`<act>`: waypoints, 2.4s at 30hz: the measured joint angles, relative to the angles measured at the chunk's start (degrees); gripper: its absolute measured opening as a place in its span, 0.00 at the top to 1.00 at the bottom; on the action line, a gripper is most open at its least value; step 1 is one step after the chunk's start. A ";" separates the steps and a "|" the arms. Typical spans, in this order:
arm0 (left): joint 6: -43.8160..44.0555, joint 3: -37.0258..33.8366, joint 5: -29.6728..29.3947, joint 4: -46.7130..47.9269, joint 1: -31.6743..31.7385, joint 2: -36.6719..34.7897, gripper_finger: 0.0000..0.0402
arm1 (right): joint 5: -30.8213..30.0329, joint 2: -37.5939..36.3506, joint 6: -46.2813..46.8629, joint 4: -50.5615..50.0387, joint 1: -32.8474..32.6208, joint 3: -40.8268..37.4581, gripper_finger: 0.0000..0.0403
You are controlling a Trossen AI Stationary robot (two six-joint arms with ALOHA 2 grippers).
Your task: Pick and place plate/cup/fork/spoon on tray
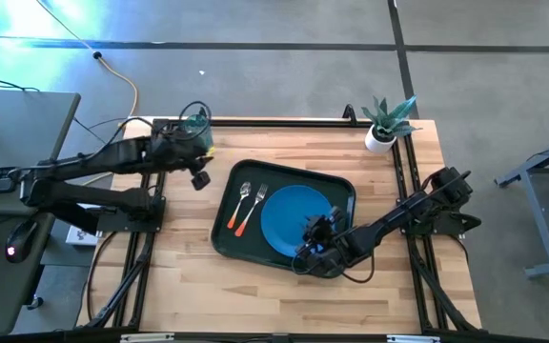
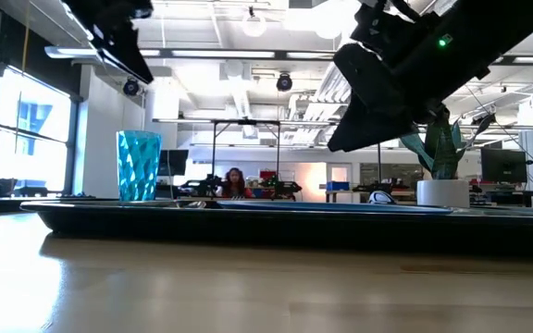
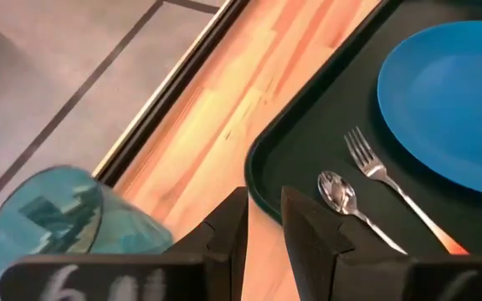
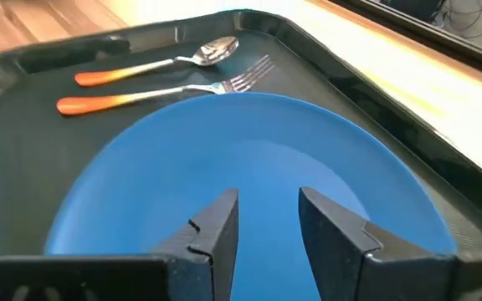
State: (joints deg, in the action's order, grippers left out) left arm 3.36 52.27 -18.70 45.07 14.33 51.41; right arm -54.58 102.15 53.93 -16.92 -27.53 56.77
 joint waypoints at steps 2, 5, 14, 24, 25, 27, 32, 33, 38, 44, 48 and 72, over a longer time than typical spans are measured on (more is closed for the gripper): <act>0.73 0.00 0.00 0.79 -0.02 -1.44 0.83 | 0.08 -0.01 -0.02 1.97 0.43 0.00 0.71; 2.32 0.00 -0.31 0.41 -0.02 -2.07 0.83 | 1.24 0.00 -0.30 6.05 0.97 0.00 0.71; 2.48 -0.22 -1.85 -4.94 -1.00 3.52 0.83 | 2.95 0.13 -3.21 7.54 2.41 0.00 0.71; 5.68 -12.71 -10.69 -16.38 -6.18 5.27 0.83 | 5.92 0.17 -3.21 7.76 2.80 0.00 0.71; 6.76 -13.61 -11.06 -16.32 -6.30 5.27 0.83 | 5.70 0.17 -3.21 7.78 2.80 0.00 0.71; 7.96 -14.98 -11.55 -16.35 -6.72 5.27 0.83 | 5.54 0.17 -3.21 7.78 2.80 0.00 0.71; 8.17 -15.67 -12.35 -16.95 -7.02 5.07 0.83 | 5.16 0.20 -3.32 8.13 3.19 0.00 0.71; 7.03 -15.57 -12.84 -17.33 -7.02 4.78 0.83 | 5.23 0.20 -2.73 8.33 3.30 0.00 0.71; 1.90 -13.06 -13.77 -18.57 -7.62 2.15 0.81 | 5.55 0.20 1.45 8.48 3.96 0.00 0.71; 0.52 -12.44 -13.88 -20.65 -8.39 -1.24 0.72 | 6.92 0.22 1.28 8.21 4.04 0.00 0.71; -1.75 -12.44 -18.21 -21.97 -8.33 -1.52 0.65 | 7.05 0.22 1.31 8.07 4.04 0.00 0.71; -0.37 -15.61 -26.32 -14.87 -9.50 -8.50 0.59 | 14.35 0.25 -15.60 22.51 10.12 4.40 0.71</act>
State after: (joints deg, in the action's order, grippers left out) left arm 2.99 36.67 -45.02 30.20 4.83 42.92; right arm -40.23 102.40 38.33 5.59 -17.41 61.18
